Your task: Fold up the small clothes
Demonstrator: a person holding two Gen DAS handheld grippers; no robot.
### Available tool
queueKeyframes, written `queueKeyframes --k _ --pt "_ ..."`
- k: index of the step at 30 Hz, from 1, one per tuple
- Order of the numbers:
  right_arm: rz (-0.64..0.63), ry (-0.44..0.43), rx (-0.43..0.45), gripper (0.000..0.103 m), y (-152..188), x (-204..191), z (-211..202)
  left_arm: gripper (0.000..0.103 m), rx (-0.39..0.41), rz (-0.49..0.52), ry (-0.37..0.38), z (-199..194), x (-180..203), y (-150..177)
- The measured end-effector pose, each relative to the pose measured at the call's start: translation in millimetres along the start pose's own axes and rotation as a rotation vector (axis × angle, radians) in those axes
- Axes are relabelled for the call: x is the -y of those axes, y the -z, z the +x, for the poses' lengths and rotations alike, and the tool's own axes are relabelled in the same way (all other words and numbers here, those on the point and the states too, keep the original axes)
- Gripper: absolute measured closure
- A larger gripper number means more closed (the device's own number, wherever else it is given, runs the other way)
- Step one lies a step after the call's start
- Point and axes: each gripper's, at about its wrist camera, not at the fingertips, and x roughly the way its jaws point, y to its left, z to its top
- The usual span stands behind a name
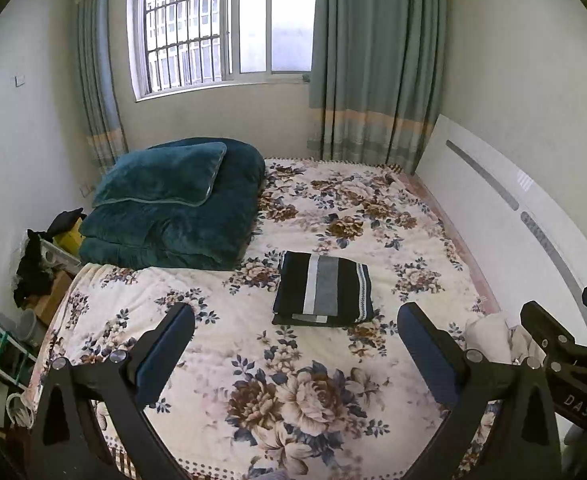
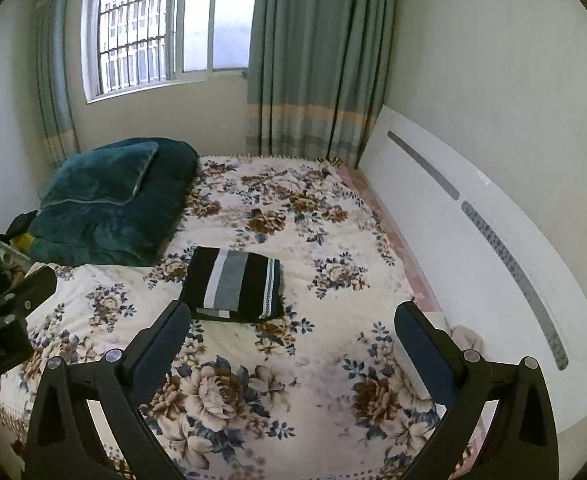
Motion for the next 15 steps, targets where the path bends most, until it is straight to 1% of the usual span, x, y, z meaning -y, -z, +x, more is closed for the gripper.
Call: queueKeyframes --k 3,7,15 --pt "-0.011 -0.009 0.014 0.000 -1 -2 -18 0.000 0.009 -0.002 -0.006 -12 -2 1" --pt "-0.010 -0.014 0.022 0.000 -1 -1 -32 0.000 0.022 -0.004 -0.010 -23 -4 1" --pt "-0.007 -0.030 0.028 0.000 0 0 -46 0.000 0.042 -0.006 -0.008 -36 -4 1"
